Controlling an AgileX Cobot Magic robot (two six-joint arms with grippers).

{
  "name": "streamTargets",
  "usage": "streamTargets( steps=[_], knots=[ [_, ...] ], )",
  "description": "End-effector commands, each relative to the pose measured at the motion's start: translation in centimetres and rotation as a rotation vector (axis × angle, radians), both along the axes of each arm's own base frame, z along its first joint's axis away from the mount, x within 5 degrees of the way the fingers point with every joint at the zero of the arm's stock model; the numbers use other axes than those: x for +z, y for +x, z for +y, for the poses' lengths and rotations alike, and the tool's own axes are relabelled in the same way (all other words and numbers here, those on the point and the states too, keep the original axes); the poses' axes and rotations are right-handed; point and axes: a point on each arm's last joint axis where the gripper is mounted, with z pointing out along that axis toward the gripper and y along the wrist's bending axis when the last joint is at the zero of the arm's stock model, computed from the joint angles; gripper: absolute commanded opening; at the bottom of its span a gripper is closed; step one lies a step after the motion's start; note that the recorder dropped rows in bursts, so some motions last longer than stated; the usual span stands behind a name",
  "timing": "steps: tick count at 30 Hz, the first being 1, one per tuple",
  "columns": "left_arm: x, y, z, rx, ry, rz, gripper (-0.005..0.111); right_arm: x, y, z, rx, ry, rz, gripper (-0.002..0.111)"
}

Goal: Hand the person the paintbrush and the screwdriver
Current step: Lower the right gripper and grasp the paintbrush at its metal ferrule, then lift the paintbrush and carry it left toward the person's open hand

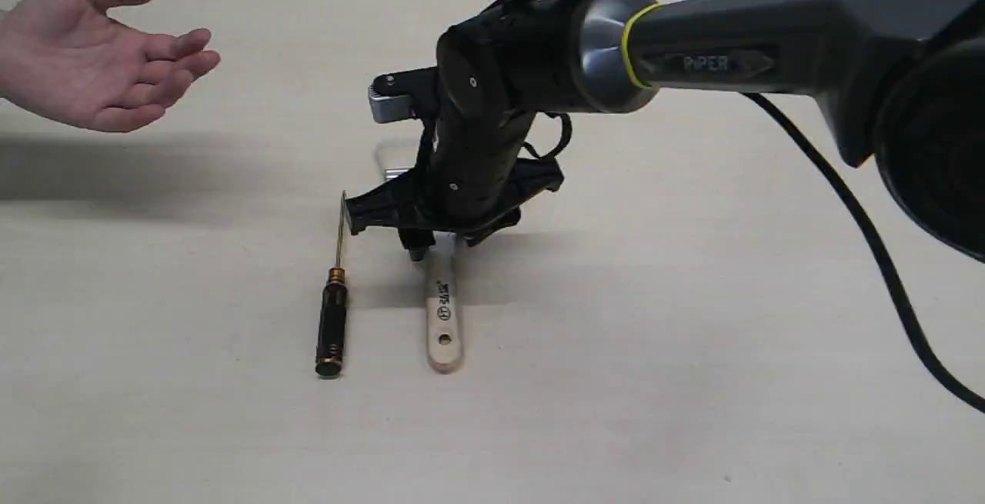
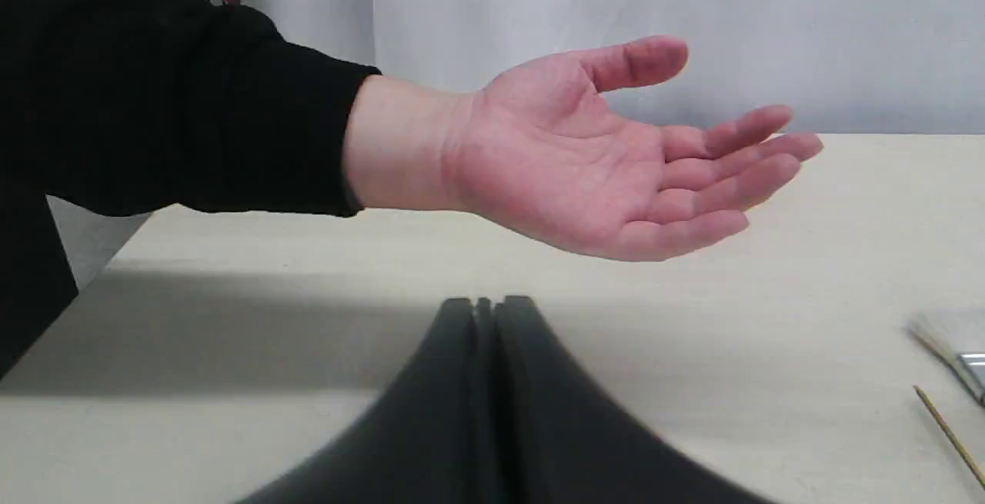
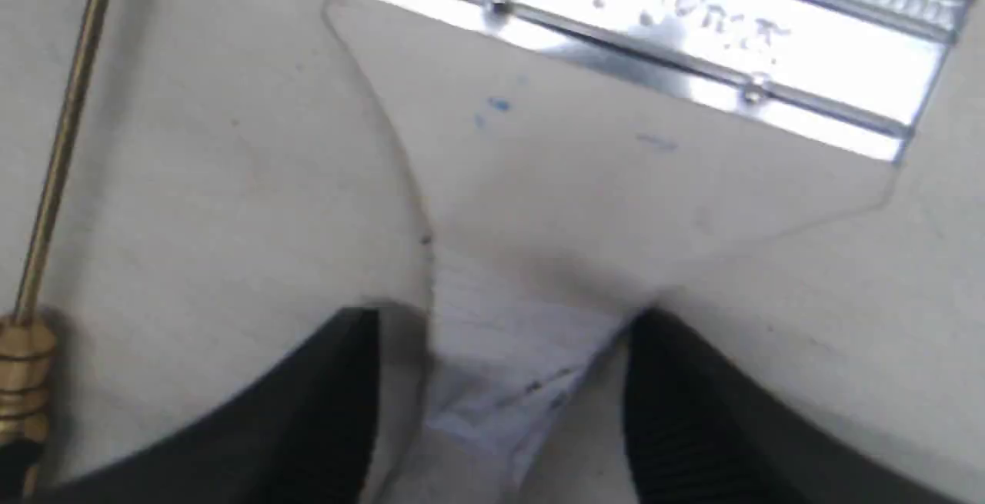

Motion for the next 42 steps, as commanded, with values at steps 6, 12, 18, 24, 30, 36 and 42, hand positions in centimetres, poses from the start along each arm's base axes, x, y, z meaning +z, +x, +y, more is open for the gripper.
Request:
streamTargets(
  steps=[6,12,18,24,30,36,42],
  knots=[
    [0.1,0.0,0.0,-0.006,-0.002,-0.013,0.0,-0.7,-0.1,-0.9,0.008,-0.115,0.04,0.004],
    [0.0,0.0,0.0,-0.006,-0.006,-0.011,0.0,-0.6,0.1,-1.1,0.024,-0.131,0.017,0.004],
    [0.0,0.0,0.0,-0.006,-0.006,-0.011,0.0,2.8,0.3,-0.7,0.036,-0.048,-0.081,0.004],
    [0.0,0.0,0.0,-0.006,-0.006,-0.011,0.0,9.4,-0.4,-1.0,0.066,0.065,-0.199,0.004],
    [0.0,0.0,0.0,-0.006,-0.006,-0.011,0.0,16.8,-1.8,-0.6,0.128,0.279,-0.307,0.004],
    [0.0,0.0,0.0,-0.006,-0.006,-0.011,0.0,22.1,-2.6,2.5,0.266,0.503,-0.399,0.004],
    [0.0,0.0,0.0,-0.006,-0.004,-0.012,0.0,20.3,-2.9,7.3,0.397,0.499,-0.412,0.004]
  ],
)
